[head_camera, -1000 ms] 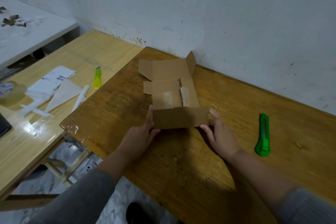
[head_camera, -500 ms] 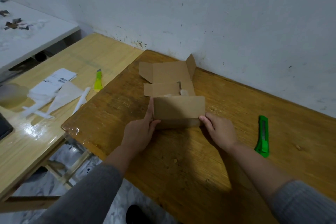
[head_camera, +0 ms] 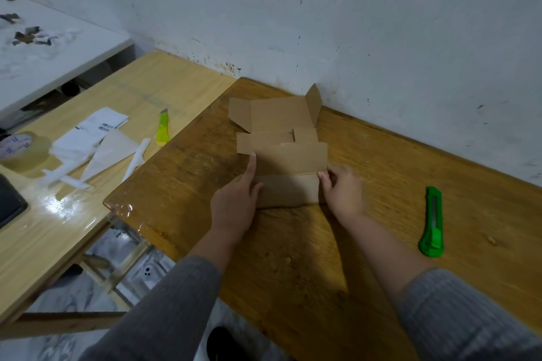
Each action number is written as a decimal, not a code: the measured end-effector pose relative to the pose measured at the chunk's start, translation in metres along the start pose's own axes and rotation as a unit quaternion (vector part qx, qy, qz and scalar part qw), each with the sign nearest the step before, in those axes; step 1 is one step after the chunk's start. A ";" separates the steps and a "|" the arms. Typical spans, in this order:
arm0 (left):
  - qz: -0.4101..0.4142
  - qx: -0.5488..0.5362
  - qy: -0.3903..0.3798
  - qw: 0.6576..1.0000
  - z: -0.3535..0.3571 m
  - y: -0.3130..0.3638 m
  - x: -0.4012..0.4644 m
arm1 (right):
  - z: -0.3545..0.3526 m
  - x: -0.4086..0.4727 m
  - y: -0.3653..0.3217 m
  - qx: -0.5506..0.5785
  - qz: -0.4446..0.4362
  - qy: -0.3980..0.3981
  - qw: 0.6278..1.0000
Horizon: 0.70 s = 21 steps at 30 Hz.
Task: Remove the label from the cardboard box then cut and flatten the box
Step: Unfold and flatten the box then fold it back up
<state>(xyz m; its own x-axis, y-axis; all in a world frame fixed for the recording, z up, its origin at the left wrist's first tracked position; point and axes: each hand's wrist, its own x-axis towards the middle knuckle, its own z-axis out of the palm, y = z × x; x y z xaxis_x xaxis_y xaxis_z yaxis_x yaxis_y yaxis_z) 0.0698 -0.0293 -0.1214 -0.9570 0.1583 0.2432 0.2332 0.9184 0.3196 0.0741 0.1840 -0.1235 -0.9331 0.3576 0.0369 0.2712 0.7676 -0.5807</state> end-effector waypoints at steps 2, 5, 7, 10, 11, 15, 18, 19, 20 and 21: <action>0.012 0.011 -0.011 1.000 0.004 0.001 0.004 | 0.001 -0.003 -0.003 0.012 0.012 0.009 1.000; 0.047 0.096 -0.048 0.993 0.004 0.000 0.010 | -0.006 -0.003 -0.005 -0.073 -0.058 0.008 0.996; 0.079 0.124 -0.114 0.983 0.005 -0.001 0.015 | -0.010 0.002 -0.002 -0.166 -0.174 -0.037 0.970; 0.081 0.140 -0.216 0.963 0.007 0.003 0.020 | -0.012 0.011 0.002 -0.247 -0.256 -0.145 0.923; 0.072 0.146 -0.235 0.958 0.009 0.006 0.020 | -0.012 0.012 0.004 -0.252 -0.255 -0.164 0.919; 0.034 0.149 -0.270 0.951 0.014 0.014 0.022 | -0.011 0.013 0.008 -0.217 -0.222 -0.218 0.925; 0.025 0.164 -0.283 0.944 0.014 0.018 0.034 | -0.015 0.024 0.002 -0.216 -0.205 -0.254 0.920; 0.022 0.167 -0.293 0.941 0.013 0.019 0.038 | -0.016 0.027 -0.001 -0.217 -0.200 -0.257 0.920; 0.020 0.169 -0.305 0.937 0.012 0.020 0.042 | -0.017 0.028 -0.004 -0.215 -0.194 -0.256 0.922; 0.018 0.170 -0.318 0.933 0.011 0.020 0.044 | -0.016 0.027 -0.006 -0.209 -0.189 -0.251 0.926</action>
<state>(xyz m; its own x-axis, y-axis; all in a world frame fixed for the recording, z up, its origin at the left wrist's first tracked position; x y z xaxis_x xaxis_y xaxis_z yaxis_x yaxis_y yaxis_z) 0.0307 0.0005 -0.1141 -0.8837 0.2759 -0.3781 0.3030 0.9529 -0.0130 0.0514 0.1981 -0.1059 -0.9434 -0.1912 -0.2709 -0.1284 0.9639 -0.2333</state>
